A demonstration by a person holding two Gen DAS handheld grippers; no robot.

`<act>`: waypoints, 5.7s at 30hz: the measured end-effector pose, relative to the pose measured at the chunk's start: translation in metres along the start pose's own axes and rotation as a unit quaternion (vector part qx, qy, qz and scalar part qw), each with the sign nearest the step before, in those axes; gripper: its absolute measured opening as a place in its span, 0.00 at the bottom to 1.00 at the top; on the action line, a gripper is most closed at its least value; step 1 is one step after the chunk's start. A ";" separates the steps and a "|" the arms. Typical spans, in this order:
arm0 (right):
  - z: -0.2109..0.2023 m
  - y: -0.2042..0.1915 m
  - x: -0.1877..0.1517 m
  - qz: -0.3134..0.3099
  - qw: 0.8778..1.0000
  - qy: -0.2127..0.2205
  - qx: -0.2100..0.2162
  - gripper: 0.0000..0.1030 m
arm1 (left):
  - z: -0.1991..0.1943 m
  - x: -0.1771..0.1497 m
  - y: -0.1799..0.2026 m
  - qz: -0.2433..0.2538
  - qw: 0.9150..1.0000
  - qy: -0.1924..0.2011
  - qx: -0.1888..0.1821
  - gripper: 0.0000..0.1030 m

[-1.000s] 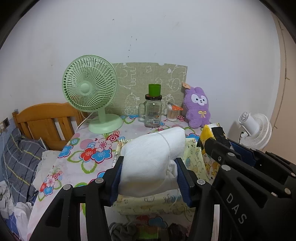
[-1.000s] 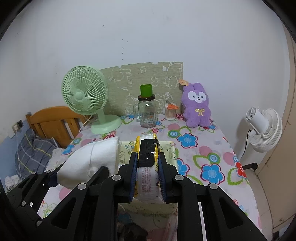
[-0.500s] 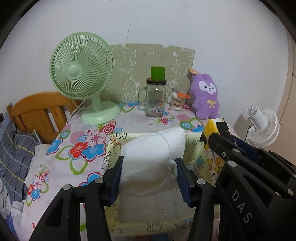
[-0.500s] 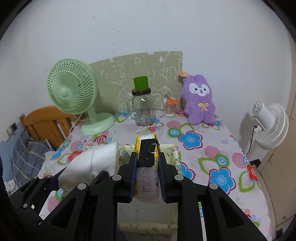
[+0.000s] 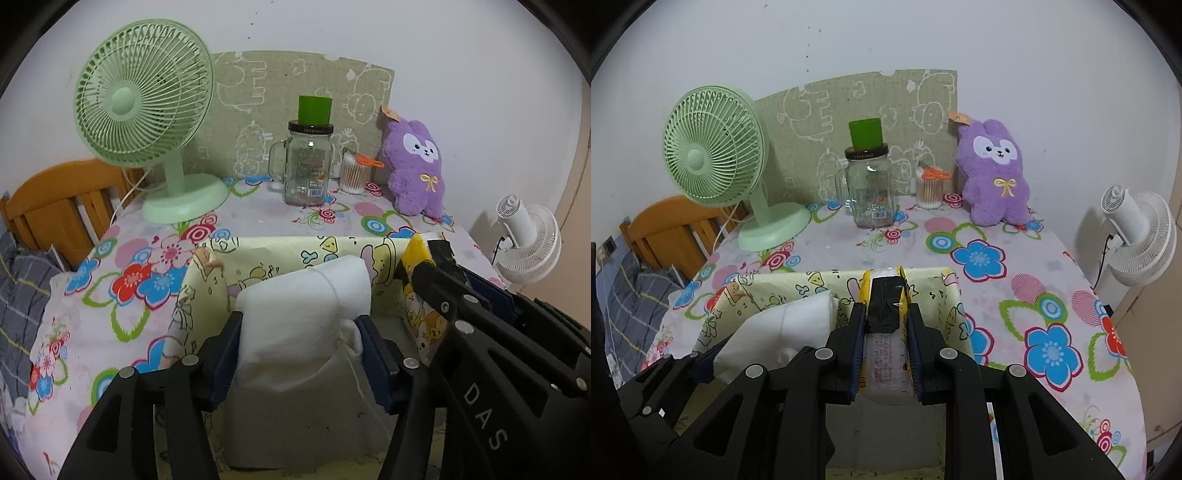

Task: Organize soft objects
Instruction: 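Carry the white bundle into the box with the left tool while the right tool carries its item, then open both tools to release the items inside the box and withdraw, then lower both tools to the pile, right tool onto the black wrapped item, then grasp the black wrapped item with the right tool while the left tool grasps the green tissue pack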

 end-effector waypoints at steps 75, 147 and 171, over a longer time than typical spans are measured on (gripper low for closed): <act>-0.179 -0.003 -0.081 -0.047 0.996 0.076 -0.030 1.00 | -0.162 -0.093 0.038 0.040 0.995 0.089 -0.002 0.98; -0.043 -0.025 -0.181 -0.037 0.996 -0.081 0.000 0.68 | -0.045 -0.184 -0.002 0.014 0.999 -0.031 -0.027 0.75; -0.053 -0.009 -0.180 -0.014 0.997 -0.073 0.014 0.47 | -0.048 -0.181 0.015 0.018 0.998 -0.041 -0.053 0.59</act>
Point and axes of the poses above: each gripper's, at about its wrist camera, not at the fingertips, and z roughly the way its jaws point, y to its right, x to its top, the point moved 5 cm from there along z, roughly the way its jaws point, and after that the axes turned 10 degrees about -y, right-handed, at the moved point
